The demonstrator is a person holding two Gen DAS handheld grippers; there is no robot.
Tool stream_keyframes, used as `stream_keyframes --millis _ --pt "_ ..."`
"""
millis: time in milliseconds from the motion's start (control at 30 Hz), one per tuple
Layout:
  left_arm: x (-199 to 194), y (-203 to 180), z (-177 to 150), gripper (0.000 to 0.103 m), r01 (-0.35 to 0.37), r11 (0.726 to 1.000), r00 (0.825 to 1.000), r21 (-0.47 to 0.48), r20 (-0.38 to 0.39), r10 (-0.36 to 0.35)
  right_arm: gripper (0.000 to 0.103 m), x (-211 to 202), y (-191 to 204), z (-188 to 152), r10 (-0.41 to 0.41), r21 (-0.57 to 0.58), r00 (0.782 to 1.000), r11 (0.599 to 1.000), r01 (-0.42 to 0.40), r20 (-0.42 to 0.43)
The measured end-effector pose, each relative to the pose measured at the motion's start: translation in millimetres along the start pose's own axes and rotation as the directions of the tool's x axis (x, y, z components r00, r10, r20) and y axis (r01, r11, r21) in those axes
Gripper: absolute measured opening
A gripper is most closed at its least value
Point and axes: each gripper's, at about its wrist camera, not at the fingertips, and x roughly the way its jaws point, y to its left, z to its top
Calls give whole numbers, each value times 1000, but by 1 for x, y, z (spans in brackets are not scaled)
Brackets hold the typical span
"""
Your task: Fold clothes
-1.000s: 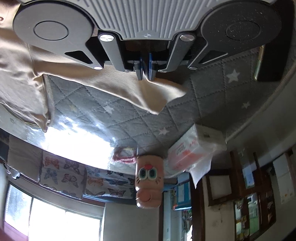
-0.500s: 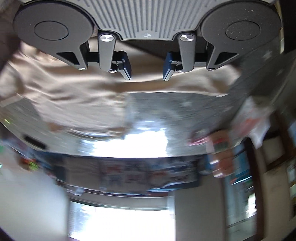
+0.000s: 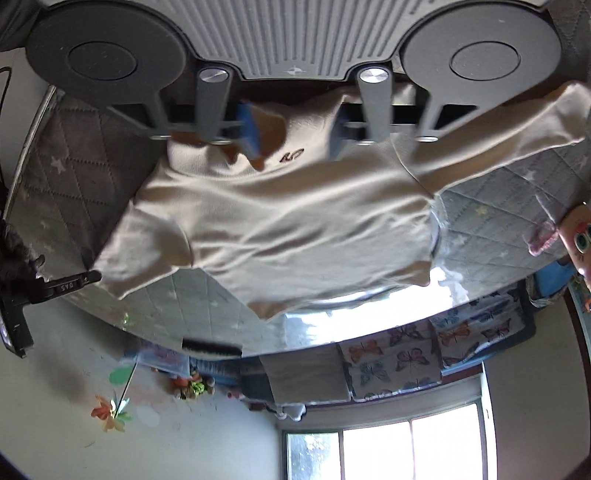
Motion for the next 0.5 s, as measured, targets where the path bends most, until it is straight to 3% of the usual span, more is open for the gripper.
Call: stream_keyframes --millis 33,67,133,333,500 --pt "2 0 -1 22 -1 1000 1000 2 -7 1 15 0 0 0 1 -6 1000 1000 -1 -1" --pt "3 -1 -2 10 1 1000 1000 5 -12 -1 11 0 0 -1 2 -11 1000 1000 -2 -2" --pt "2 -3 -3 4 5 1000 1000 11 -19 -5 9 -1 2 2 -18 -31 1000 999 19 14" --pt "-14 -13 -7 2 70 997 997 35 -39 -69 8 -2 0 14 -65 -72 996 995 69 59" --pt "-11 -20 -13 3 103 994 992 45 -73 -100 9 10 -2 18 -85 -100 996 991 89 39"
